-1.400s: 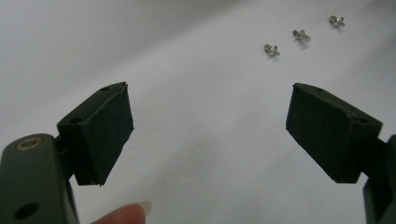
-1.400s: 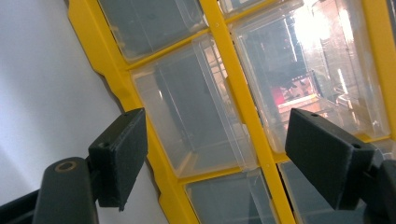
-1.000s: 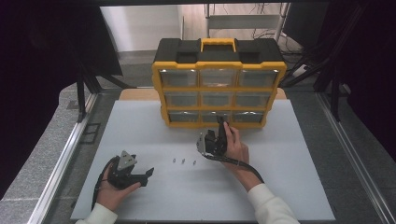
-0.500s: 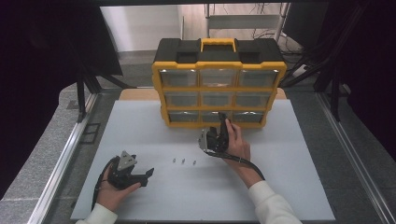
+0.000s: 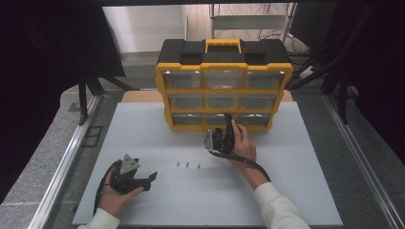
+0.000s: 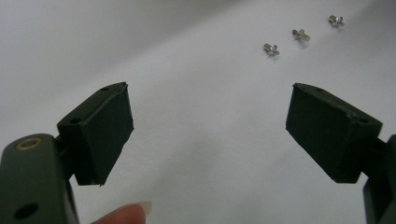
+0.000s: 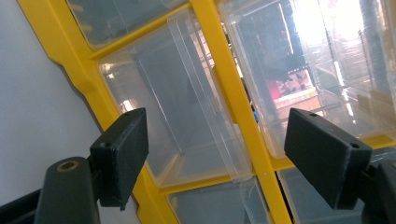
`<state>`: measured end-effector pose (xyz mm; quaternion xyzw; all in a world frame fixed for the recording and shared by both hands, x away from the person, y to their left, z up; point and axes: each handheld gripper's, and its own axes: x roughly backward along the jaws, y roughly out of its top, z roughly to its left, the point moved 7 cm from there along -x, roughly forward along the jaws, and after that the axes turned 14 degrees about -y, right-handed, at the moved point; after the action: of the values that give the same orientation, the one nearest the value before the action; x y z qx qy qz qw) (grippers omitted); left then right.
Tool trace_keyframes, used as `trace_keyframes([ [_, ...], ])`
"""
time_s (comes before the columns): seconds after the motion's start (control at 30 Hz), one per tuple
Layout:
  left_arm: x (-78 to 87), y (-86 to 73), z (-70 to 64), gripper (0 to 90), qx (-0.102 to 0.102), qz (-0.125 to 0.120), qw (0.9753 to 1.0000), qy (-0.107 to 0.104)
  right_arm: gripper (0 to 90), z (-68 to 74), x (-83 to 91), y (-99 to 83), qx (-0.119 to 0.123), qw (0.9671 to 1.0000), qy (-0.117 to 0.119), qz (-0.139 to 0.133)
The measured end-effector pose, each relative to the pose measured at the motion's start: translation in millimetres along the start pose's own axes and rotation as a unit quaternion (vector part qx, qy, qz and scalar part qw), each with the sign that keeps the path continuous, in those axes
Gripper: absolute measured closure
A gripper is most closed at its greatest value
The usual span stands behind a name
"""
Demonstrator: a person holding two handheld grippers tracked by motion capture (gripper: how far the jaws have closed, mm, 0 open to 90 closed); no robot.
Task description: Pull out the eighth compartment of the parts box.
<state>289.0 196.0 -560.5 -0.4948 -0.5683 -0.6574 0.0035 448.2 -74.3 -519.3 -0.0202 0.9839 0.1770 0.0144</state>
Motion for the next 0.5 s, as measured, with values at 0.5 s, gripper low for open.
trace_keyframes([
  [0.5, -0.5, -1.0, -0.1, 15.3, 0.002, 0.002, 1.0, 0.001, 21.8, -1.1, -6.7, -2.4, -0.007, 1.0, 0.001, 0.003],
])
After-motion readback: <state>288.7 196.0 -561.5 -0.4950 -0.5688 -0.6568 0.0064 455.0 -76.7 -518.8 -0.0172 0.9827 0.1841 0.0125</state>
